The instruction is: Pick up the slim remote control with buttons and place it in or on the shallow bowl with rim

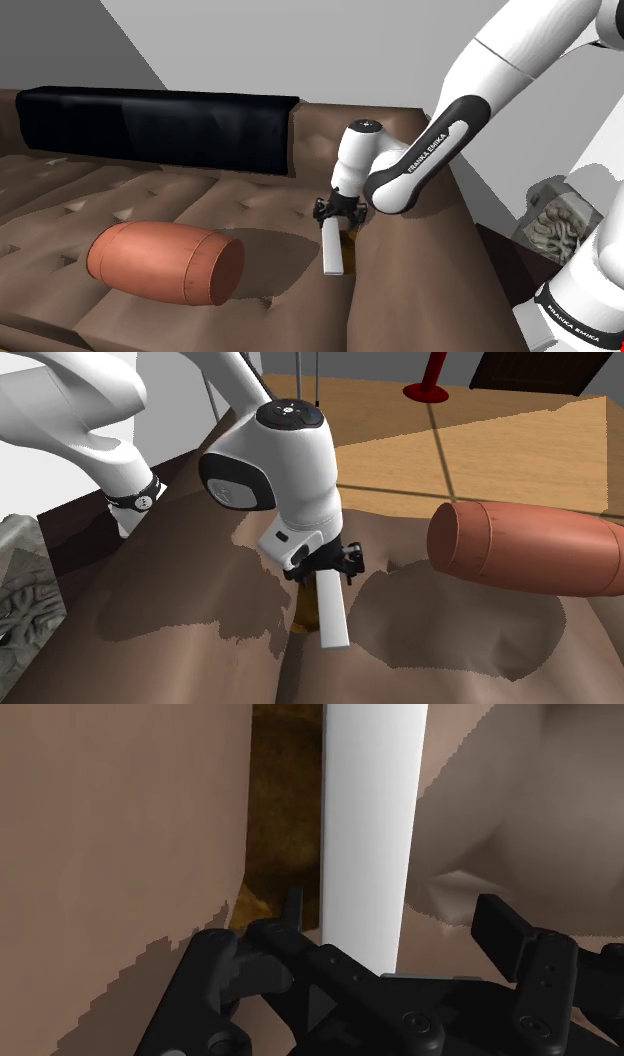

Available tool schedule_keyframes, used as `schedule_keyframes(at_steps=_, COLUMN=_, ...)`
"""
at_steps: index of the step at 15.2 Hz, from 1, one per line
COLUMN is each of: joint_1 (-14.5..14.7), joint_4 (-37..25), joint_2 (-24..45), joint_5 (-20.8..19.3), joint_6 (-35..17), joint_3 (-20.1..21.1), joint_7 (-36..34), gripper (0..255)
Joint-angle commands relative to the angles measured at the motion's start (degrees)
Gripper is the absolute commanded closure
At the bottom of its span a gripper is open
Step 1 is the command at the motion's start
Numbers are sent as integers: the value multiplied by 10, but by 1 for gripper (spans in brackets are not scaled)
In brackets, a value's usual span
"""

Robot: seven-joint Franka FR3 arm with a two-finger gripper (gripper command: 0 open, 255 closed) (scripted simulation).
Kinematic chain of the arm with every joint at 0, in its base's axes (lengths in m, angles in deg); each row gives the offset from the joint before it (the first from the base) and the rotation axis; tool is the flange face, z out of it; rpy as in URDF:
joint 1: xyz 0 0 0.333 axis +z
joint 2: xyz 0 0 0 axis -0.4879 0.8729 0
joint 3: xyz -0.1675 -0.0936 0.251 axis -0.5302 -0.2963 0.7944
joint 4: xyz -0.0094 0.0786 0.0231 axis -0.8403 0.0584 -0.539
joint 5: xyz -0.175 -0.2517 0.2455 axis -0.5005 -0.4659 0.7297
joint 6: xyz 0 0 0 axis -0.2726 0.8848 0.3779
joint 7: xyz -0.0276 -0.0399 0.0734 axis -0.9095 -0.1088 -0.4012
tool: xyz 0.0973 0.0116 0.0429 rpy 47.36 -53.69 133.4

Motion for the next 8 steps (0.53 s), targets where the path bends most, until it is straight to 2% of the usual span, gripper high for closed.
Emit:
schedule_keyframes(at_steps=1, joint_1=-16, joint_4=2, joint_2=-16, joint_5=20, joint_6=122, joint_3=8, joint_7=25, gripper=0)
schedule_keyframes(at_steps=8, joint_1=-11, joint_4=2, joint_2=-16, joint_5=22, joint_6=122, joint_3=3, joint_7=26, gripper=0)
